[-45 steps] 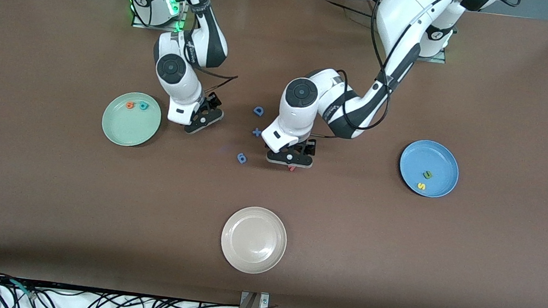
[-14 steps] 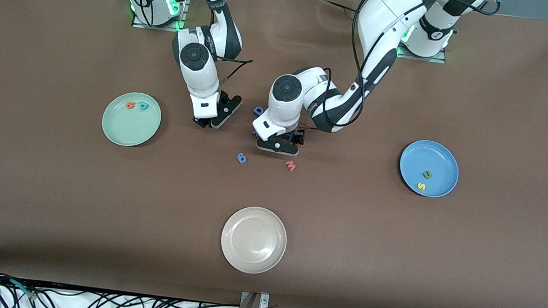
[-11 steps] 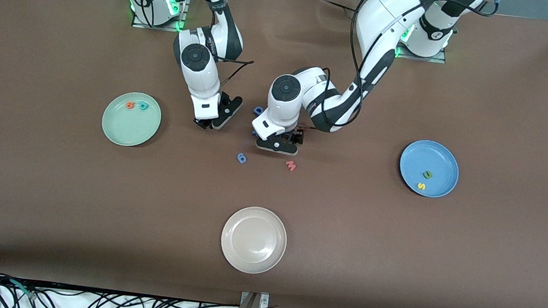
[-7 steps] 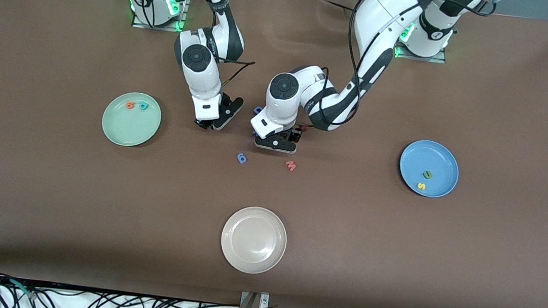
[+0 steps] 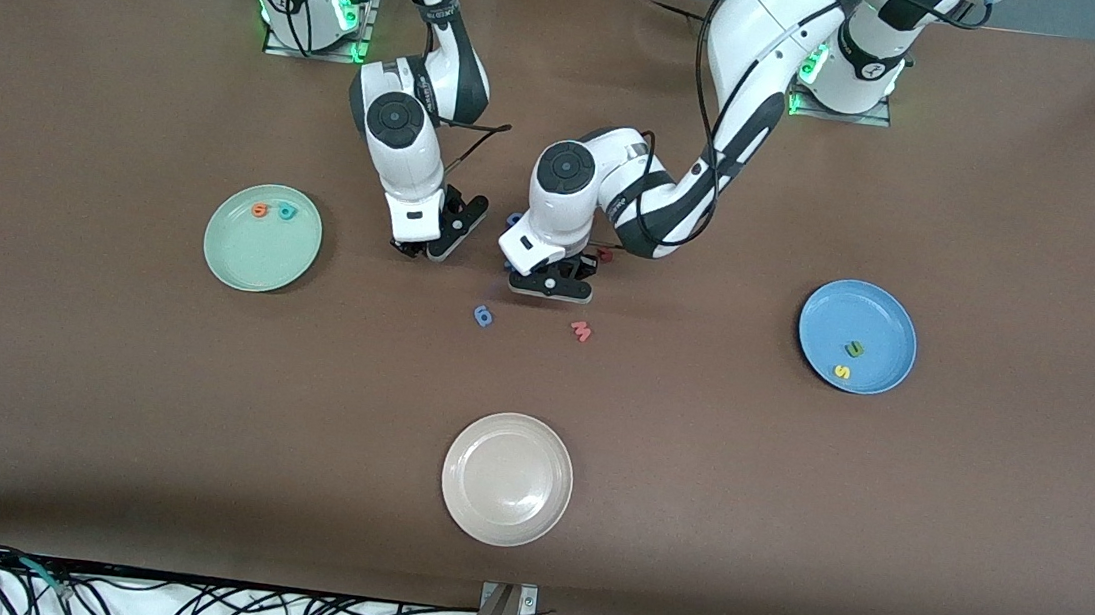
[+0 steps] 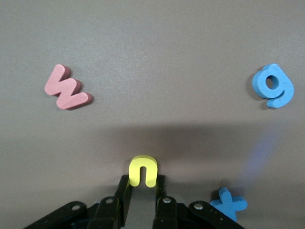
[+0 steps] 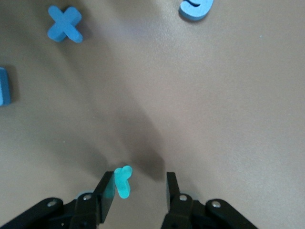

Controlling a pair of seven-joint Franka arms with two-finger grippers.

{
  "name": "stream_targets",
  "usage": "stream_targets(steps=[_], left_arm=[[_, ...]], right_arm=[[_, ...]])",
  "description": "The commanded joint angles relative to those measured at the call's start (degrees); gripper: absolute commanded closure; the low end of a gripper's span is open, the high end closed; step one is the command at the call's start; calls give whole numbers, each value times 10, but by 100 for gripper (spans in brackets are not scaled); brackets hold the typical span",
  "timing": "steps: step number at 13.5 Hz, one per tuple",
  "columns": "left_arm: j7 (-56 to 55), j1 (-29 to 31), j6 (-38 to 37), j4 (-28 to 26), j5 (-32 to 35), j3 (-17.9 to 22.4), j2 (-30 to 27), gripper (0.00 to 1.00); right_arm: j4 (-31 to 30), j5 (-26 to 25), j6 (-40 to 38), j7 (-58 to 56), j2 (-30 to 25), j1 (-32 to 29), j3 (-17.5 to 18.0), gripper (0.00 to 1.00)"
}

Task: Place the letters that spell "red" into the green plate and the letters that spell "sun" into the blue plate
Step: 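Grasp the teal letter with the right gripper while the left gripper grasps yellow u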

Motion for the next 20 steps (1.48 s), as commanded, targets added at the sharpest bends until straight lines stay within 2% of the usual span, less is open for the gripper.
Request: stream_targets(steps=[1, 6, 8, 10, 11, 15, 18, 20], left_arm=[[-16, -9, 5, 0, -4, 6, 5, 87], [-23, -4, 19, -2, -3, 6, -4, 91], [-21, 6, 15, -4, -4, 6, -20, 92], [-18, 15, 9, -6, -7, 6, -35, 92], [-17, 23, 0, -6, -8, 6, -42, 93], [10, 65, -15, -5, -14, 4, -66, 93], [84, 111, -36, -1, -58, 4, -84, 92], [137, 153, -55, -2, -63, 4, -95, 92]], right_arm=[[15, -4, -15, 15, 9, 1, -4, 48], [15, -4, -10, 19, 16, 3, -3, 49], [15, -4, -10, 20, 17, 3, -3, 52], [15, -4, -10, 20, 17, 3, -3, 68], [15, -4, -9, 20, 17, 3, -3, 69], [15, -4, -8, 20, 20, 3, -3, 92], [22, -6, -15, 16, 16, 1, -4, 98], [35, -7, -54, 14, 10, 2, -28, 99]])
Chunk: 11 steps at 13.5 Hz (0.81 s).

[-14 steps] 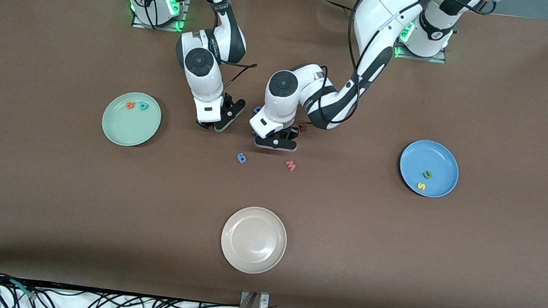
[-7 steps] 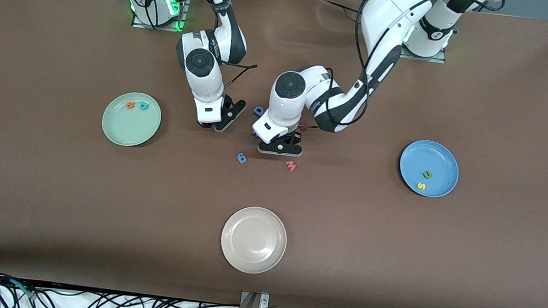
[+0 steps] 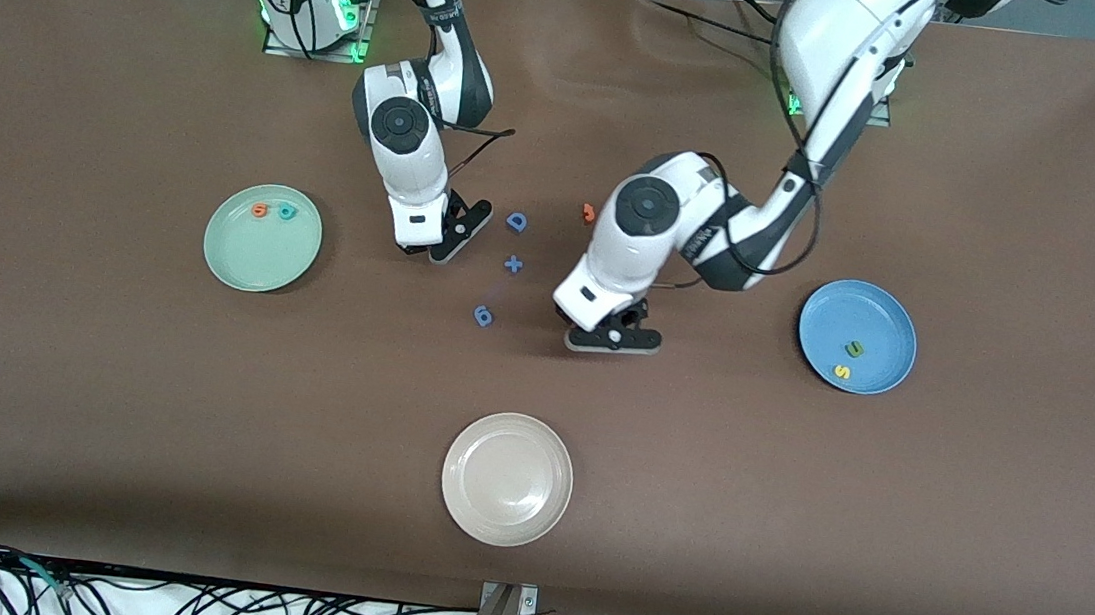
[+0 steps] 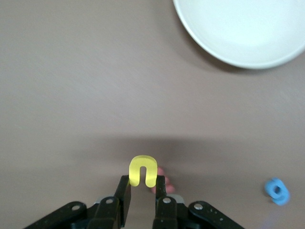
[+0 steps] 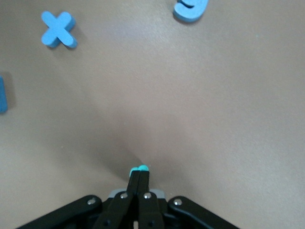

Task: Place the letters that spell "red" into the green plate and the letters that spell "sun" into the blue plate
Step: 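Place yellow u on the blue plate while the right gripper carries teal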

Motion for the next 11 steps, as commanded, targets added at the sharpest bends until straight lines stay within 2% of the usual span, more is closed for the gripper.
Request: stream_targets(steps=[1, 4, 6, 7, 8, 11], left_arm=[[83, 54, -29, -7, -18, -4, -22, 92], [172, 122, -45, -11, -18, -8, -22, 91], [244, 173, -64, -15, -19, -14, -25, 91], [276, 194, -72, -16, -20, -14, -28, 91], [307, 214, -80, -24, -20, -14, -32, 91], [408, 267, -85, -71, -20, -13, -61, 91]], right_arm=[[34, -7, -64, 3, 0, 2, -27, 99], [41, -7, -70, 10, 4, 4, -26, 100], [44, -7, -70, 25, 4, 5, -26, 91], [45, -7, -70, 36, 6, 6, -25, 47], [47, -7, -70, 38, 8, 9, -24, 34], [47, -7, -67, 39, 14, 14, -24, 34]])
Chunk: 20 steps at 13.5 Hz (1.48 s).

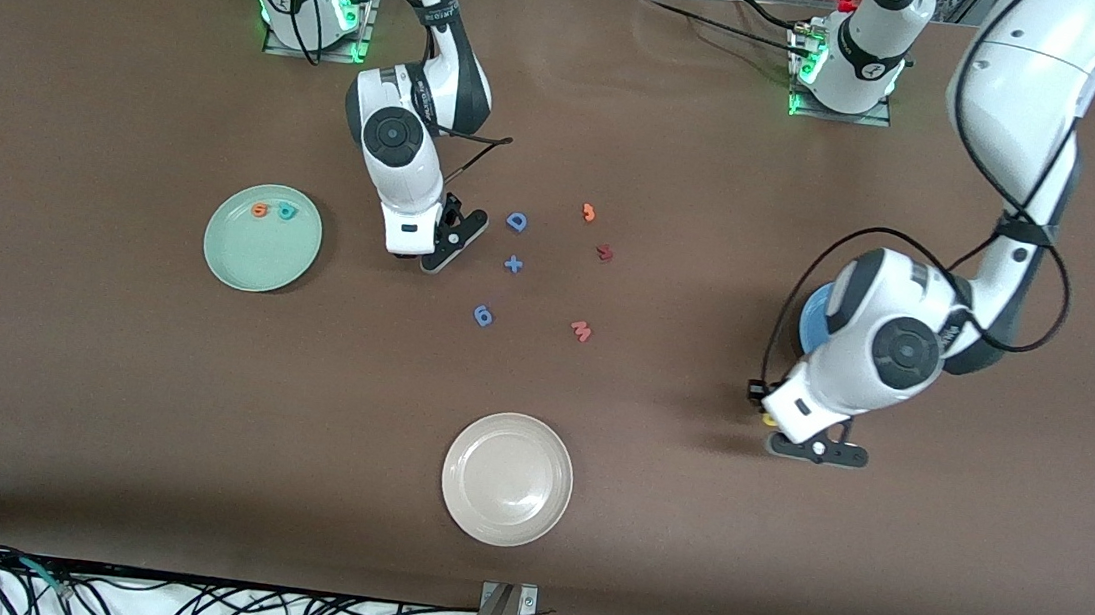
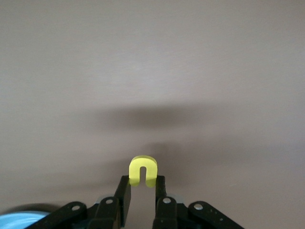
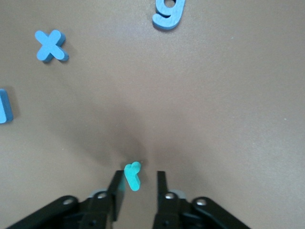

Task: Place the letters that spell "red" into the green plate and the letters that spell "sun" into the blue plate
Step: 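Place yellow u on the blue plate while the right gripper carries teal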

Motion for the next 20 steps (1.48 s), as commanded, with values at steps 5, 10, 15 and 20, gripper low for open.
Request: stream_targets(steps=[5, 10, 15, 20], left_arm=[[111, 52, -5, -198, -15, 18, -123, 91], [111, 52, -5, -259, -14, 59, -137, 83], [103, 52, -6, -256, -9, 69, -157, 0], [92, 52, -30, -236, -51, 72, -225, 0]], right_arm=[[16, -7, 8, 15, 36, 15, -3, 35], [16, -7, 20, 15, 45, 15, -3, 65], [16, -7, 17, 14, 44, 16, -4, 87], [55, -8, -102, 8, 18, 16, -56, 87]])
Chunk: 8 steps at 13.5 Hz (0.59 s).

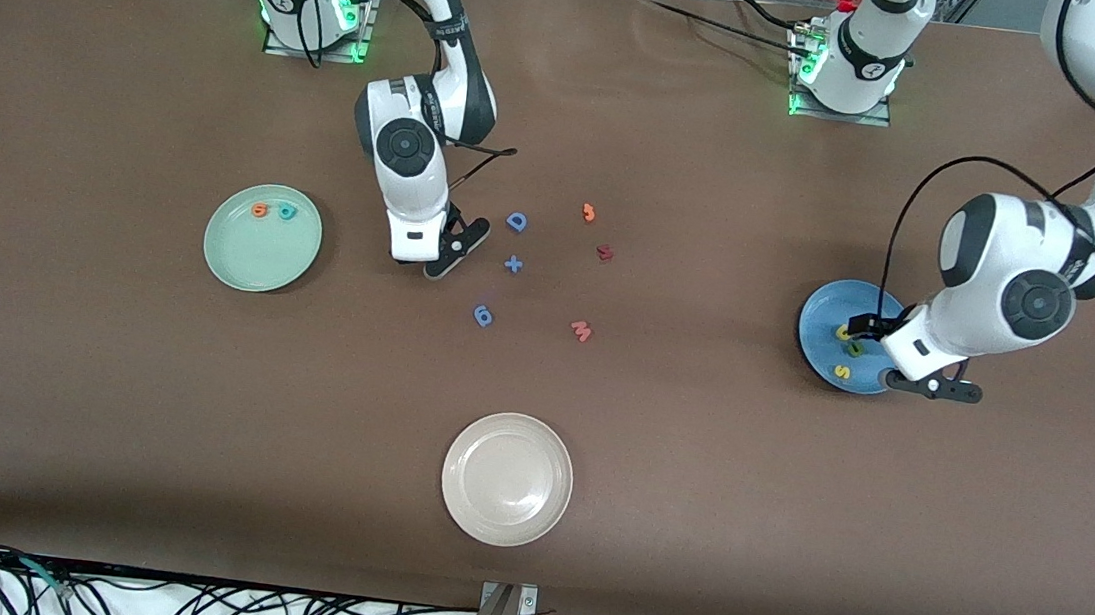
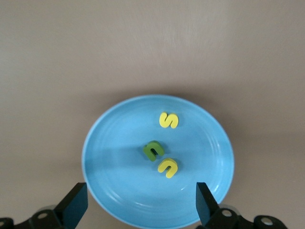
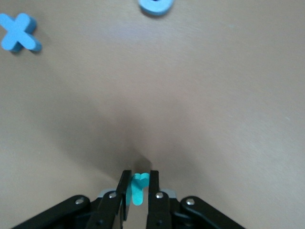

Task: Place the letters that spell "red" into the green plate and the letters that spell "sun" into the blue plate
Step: 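Place yellow u on the blue plate while the right gripper carries teal, then release the teal letter on the green plate while the left gripper returns to rest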

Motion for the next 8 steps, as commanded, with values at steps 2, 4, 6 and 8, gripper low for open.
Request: stream_targets(steps=[2, 4, 6, 8], left_arm=[[4, -3, -36, 0, -70, 5, -73, 0], [4, -4, -107, 41, -71, 4, -96, 0], [5, -4, -211, 117, -71, 2, -98, 0], [9, -4, -271, 167, -71, 1, -105, 0]], right_arm=[[84, -8, -190, 6, -24, 5, -80, 87], [117, -8, -294, 2, -29, 5, -147, 86], [123, -8, -347, -25, -41, 5, -225, 86], [118, -8, -374, -37, -33, 1, -297, 85]])
